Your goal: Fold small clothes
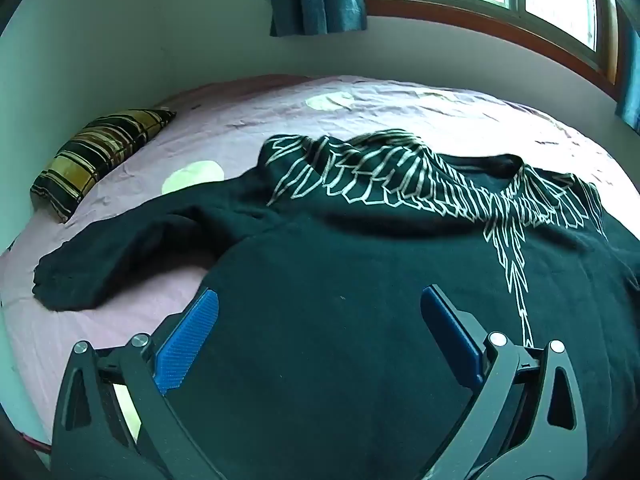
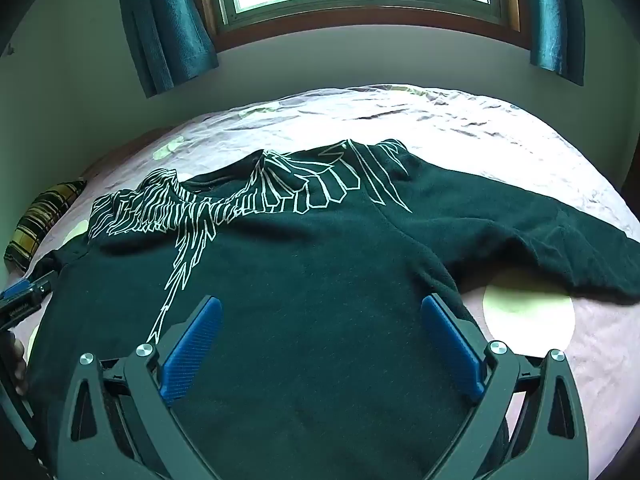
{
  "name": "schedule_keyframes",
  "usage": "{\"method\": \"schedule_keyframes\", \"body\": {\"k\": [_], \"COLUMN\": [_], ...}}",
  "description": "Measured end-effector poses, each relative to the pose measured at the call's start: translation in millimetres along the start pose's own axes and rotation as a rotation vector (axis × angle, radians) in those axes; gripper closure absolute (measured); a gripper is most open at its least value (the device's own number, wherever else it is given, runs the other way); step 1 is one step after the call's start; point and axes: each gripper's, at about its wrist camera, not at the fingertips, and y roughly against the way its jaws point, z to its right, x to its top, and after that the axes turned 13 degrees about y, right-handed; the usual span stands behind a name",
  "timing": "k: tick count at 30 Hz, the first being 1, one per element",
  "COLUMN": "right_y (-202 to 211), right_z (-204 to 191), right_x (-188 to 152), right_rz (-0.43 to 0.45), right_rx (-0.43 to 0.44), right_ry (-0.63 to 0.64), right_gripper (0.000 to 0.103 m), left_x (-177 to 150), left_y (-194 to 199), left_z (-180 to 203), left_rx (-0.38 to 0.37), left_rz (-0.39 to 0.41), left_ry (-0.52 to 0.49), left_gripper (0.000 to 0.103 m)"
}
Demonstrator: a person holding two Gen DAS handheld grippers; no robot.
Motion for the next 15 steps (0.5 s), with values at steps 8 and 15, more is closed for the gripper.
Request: {"method": "schedule_keyframes", "body": {"k": [8, 15], "right_y": [2, 5], "right_z": [-1, -5], "right_x": [-3, -3], "right_rz": [-0.011, -0.009], "right_rx": [0.018, 0.018], "right_ry": [-0.017, -0.008], "right_gripper": [0.004, 0.004], "left_x": [-23, -13], "left_y": [8, 12], "left_z": [20, 14], "left_rx": [0.002, -0.007], "left_rz": [-0.003, -0.035], "left_ry": [-0.015, -0.008], "left_gripper": [0.002, 0.002]}}
